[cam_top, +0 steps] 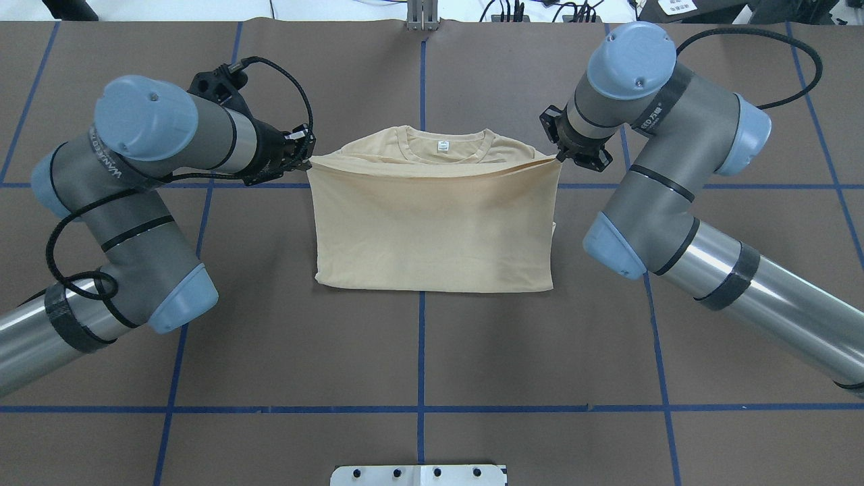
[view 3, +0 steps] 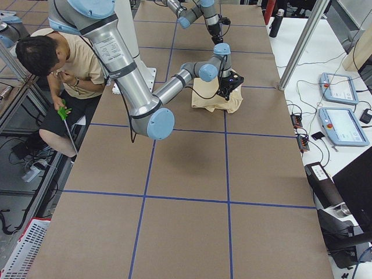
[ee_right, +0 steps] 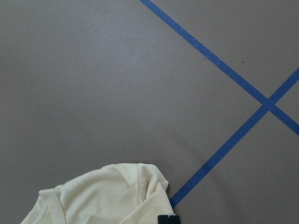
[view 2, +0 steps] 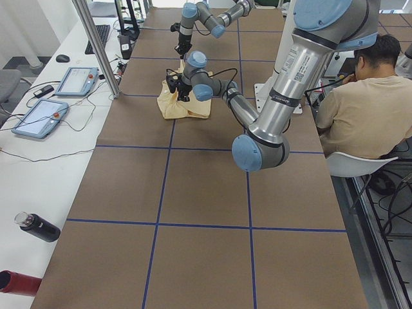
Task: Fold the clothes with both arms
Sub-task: 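Lay the folded hem down at the collar and open both grippers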
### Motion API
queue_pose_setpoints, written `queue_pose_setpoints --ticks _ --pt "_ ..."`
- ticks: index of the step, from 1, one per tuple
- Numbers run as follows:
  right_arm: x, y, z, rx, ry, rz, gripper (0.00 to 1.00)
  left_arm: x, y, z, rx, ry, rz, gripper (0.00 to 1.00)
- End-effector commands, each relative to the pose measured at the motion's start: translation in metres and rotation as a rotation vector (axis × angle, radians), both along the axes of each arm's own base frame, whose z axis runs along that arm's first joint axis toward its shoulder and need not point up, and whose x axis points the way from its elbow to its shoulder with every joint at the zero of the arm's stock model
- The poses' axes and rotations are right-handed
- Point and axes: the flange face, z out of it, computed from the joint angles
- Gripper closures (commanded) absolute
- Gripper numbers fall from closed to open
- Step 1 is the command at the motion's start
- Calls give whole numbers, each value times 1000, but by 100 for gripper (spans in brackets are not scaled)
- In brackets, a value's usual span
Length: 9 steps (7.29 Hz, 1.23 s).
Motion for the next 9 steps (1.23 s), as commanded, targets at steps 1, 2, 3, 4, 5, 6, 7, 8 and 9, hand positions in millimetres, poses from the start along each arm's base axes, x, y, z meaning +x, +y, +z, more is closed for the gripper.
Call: queue_pose_setpoints --ticks 1,2,3,4,5,6,7,8,9 --pt "-17 -20 17 6 54 -44 100 28 -43 22 -5 -10 -22 100" --pt "-24 -25 24 12 79 -73 100 31 -51 31 2 0 -27 100" --pt "-29 -30 29 21 96 -101 100 38 -58 43 -1 -7 -29 100" --pt "-33 -33 31 28 105 -119 100 44 -63 52 1 -7 -30 100" --pt "-42 -42 29 14 114 -122 100 46 -65 55 -2 -7 -31 100" --pt "-45 -45 32 20 109 -123 100 49 -68 63 5 -1 -31 100" --pt "-50 -48 41 30 100 -123 100 54 -73 69 7 2 -31 100" --pt "-53 -50 49 30 100 -124 100 56 -75 67 7 2 -31 98" --pt "-53 -50 50 30 100 -124 96 58 -76 68 5 -1 -31 91"
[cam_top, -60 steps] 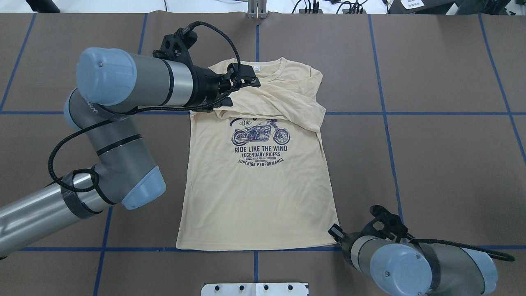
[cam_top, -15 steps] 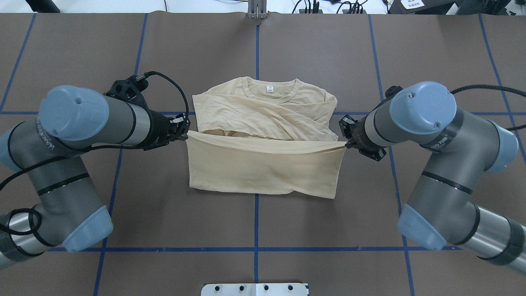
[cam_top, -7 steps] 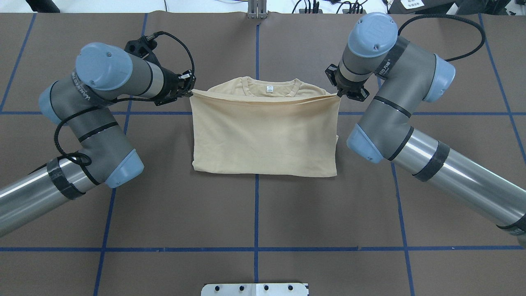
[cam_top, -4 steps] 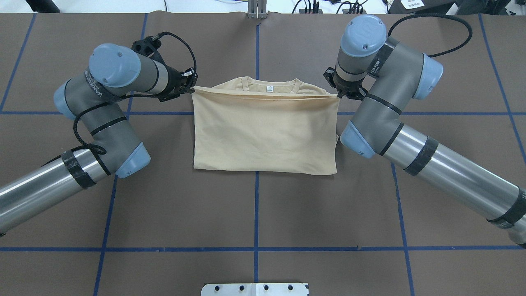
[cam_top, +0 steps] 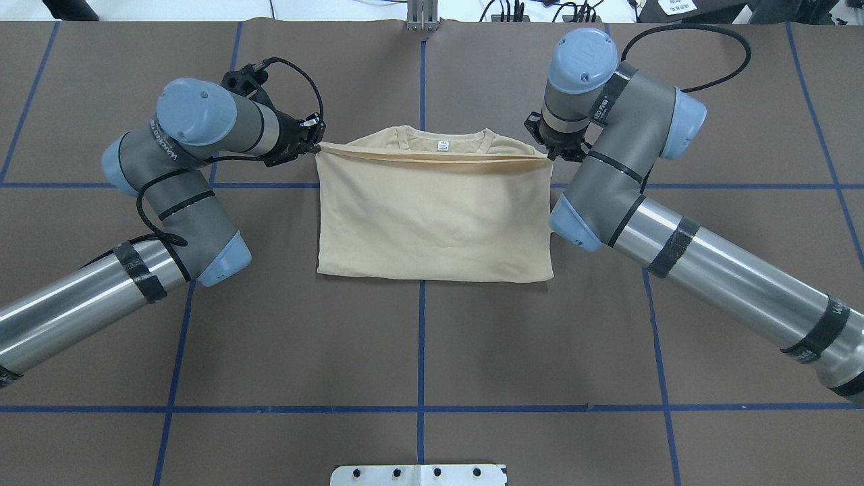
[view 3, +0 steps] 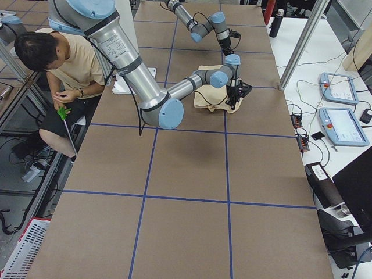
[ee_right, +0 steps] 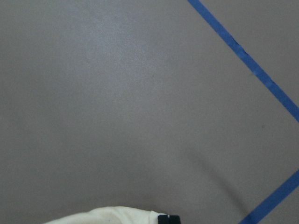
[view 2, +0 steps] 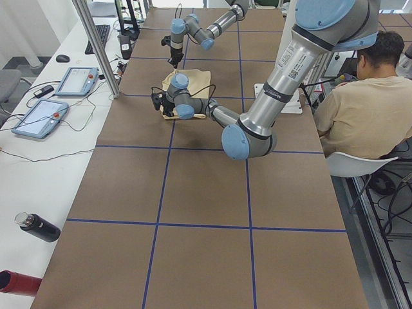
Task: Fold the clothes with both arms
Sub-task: 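Lay the folded hem down at the collar and open both grippers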
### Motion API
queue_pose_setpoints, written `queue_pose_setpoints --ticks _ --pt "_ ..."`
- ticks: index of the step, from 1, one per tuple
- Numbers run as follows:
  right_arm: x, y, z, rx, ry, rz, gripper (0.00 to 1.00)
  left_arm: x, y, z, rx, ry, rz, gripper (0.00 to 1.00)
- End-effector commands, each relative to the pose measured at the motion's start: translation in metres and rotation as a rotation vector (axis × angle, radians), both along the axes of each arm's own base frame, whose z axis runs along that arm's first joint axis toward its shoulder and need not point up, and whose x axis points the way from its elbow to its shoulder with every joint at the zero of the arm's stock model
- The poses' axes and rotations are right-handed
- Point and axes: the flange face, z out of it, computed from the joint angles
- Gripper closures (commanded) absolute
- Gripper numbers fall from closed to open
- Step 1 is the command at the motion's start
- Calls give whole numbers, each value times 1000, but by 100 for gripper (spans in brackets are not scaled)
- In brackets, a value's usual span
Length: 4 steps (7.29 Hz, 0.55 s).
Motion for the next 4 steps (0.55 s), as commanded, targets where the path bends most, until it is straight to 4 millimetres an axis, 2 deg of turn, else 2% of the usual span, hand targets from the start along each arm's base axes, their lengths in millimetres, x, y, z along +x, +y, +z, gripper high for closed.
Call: queue_pose_setpoints --ticks 1,2,3,4 --pt "-2 -2 6 0 1 -1 92 4 -3 0 -1 -1 0 88" --pt "-3 -2 5 0 0 -1 79 4 -4 -1 0 0 0 85" --pt "-7 -6 -5 6 -8 -2 49 4 -4 -1 0 0 0 80" --pt "-19 -17 -12 8 -14 4 37 4 -3 -2 5 6 0 77"
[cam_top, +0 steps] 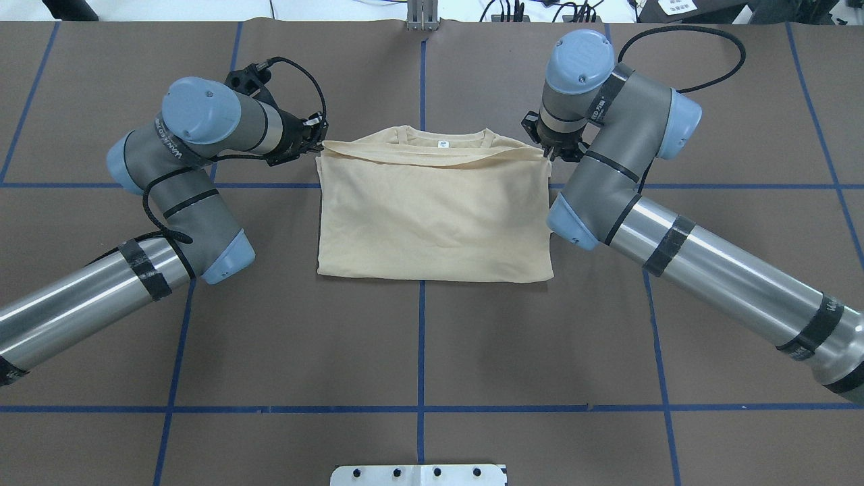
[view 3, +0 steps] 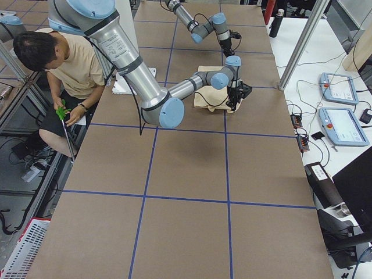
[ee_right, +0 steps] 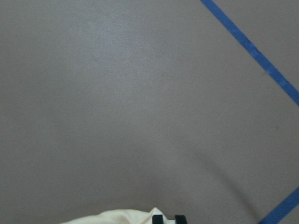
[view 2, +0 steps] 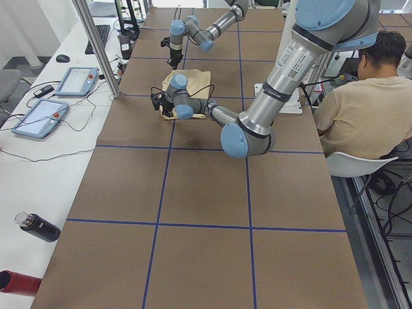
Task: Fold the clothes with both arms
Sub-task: 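Lay the folded hem down at the collar and open both grippers, then lift the left gripper away while the right gripper moves to the shirt's near corner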
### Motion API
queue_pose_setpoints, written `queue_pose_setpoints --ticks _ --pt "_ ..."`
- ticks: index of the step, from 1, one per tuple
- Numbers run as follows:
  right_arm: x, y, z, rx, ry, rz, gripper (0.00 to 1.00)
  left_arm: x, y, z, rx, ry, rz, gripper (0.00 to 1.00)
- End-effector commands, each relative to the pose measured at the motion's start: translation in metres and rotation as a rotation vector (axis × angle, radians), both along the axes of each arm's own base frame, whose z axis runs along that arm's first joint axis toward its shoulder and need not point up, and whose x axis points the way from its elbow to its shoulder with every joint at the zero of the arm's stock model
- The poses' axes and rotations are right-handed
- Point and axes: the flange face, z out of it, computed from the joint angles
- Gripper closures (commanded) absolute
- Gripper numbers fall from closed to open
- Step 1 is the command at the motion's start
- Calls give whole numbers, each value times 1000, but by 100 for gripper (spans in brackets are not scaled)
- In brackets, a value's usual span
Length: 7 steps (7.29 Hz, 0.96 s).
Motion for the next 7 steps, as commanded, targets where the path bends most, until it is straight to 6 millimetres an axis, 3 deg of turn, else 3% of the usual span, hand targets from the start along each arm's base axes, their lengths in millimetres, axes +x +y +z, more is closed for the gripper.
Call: queue_pose_setpoints --ticks 1,2,3,4,5,6,7 --pt "-12 -10 -8 12 -18 3 34 0 0 0 6 7 0 74" --pt "-10 -12 -12 16 -26 13 19 -2 -1 -1 8 9 -3 74" --pt "-6 -10 -27 25 -53 31 14 -9 -4 -11 27 29 -11 74" --pt "14 4 -49 42 -109 64 13 -20 -2 -32 49 58 -15 73" --pt "45 42 -33 14 -160 134 14 -30 4 -45 68 80 -19 71" --pt "68 104 -26 -2 -217 154 14 -35 5 -46 73 84 -23 71" --pt "71 146 -30 -6 -243 225 14 -38 9 -40 72 79 -22 71"
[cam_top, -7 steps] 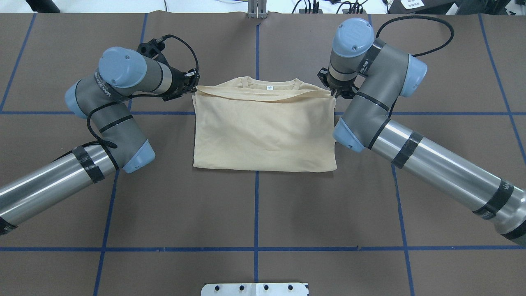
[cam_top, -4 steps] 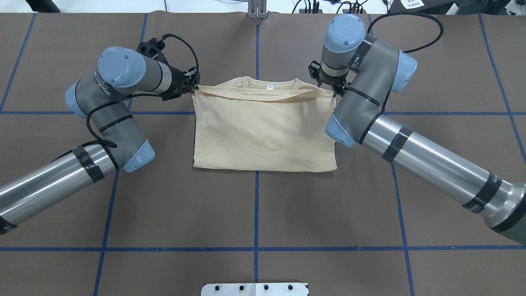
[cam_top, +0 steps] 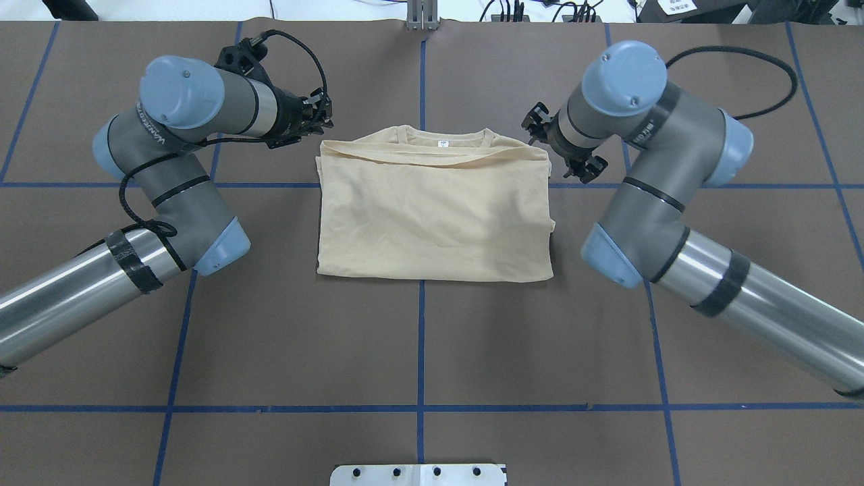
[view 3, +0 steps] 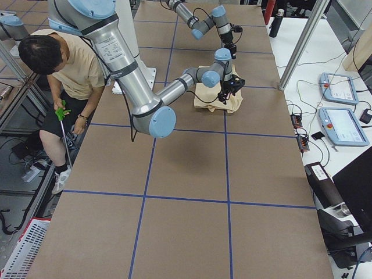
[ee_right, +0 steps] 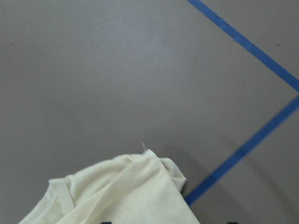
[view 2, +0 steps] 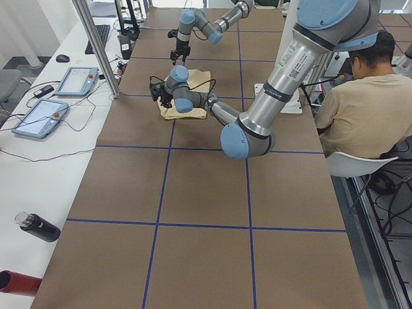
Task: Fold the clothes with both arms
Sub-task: 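Lift the left gripper away while the right gripper moves to the shirt's near corner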
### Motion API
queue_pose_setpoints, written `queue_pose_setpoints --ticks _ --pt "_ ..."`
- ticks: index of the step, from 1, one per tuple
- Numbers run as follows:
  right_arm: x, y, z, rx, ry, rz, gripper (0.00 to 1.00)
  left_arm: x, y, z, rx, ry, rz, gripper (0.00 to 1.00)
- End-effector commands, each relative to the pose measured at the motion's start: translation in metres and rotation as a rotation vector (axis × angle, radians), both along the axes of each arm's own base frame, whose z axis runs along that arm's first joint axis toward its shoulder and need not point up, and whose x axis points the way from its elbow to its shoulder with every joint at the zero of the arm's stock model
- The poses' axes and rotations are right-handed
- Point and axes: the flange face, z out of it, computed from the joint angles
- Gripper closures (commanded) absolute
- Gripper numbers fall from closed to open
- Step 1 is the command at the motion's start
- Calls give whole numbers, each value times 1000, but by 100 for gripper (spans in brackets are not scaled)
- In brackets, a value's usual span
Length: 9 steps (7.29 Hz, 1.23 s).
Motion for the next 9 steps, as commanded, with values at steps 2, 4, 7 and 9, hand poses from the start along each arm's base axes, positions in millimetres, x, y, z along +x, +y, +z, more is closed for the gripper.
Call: queue_pose_setpoints --ticks 2,4,7,9 --pt "-22 113 4 -51 -59 189 14 -14 5 2 14 6 -8 71" --pt "-46 164 20 -107 -67 198 15 -30 20 -8 38 31 -15 71" --pt "-60 180 28 -95 -44 190 17 -38 16 -8 41 29 -27 71" --pt "-62 180 33 -92 -31 182 18 -43 13 -6 40 28 -35 71"
